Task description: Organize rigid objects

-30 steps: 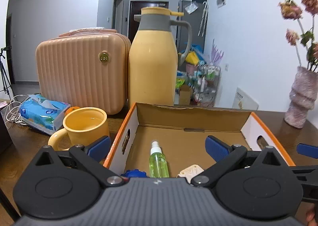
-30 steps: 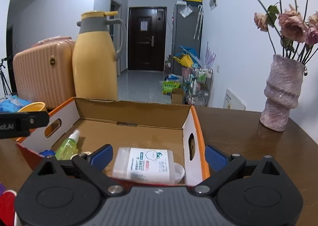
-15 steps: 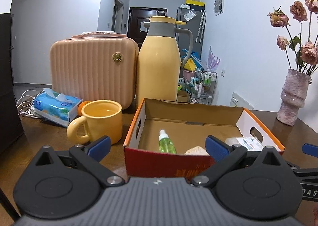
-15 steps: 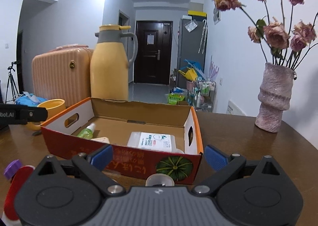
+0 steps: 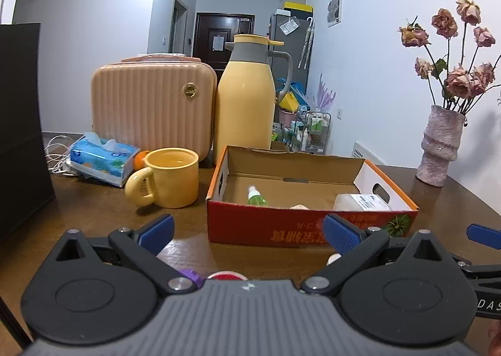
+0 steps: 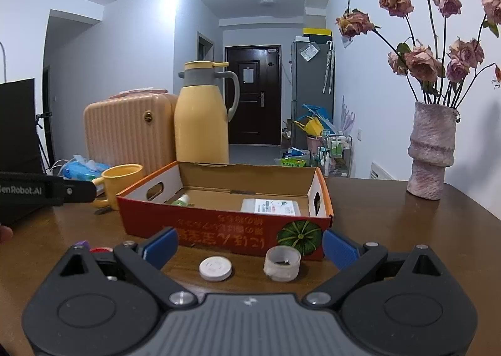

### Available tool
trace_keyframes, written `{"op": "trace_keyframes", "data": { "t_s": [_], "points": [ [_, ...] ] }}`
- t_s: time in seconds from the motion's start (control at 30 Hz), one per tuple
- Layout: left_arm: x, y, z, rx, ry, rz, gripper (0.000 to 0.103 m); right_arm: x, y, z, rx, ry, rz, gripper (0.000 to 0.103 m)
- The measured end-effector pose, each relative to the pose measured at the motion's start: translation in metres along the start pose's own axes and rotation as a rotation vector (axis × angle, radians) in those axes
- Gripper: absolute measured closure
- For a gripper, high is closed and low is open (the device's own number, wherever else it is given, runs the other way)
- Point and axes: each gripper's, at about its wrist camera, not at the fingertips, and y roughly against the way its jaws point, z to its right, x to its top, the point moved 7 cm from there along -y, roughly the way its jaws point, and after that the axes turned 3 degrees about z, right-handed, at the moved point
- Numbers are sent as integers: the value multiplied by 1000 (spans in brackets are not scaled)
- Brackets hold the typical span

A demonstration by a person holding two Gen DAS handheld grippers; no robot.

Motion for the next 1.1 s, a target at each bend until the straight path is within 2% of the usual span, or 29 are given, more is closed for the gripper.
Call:
{"op": "trace_keyframes", "data": {
  "t_s": [0.3,0.73,1.1],
  "points": [
    [-25,44,-16,-2,-25,-15,0,-20,42,-18,20,16,-25,0],
    [-68,91,-40,-11,-26,-50,0,-56,94,-25,-2,14,-60,0],
    [-85,103,-39,-34,-33,-80,0,-68,103,-28,3,15,-89,0]
  ]
}}
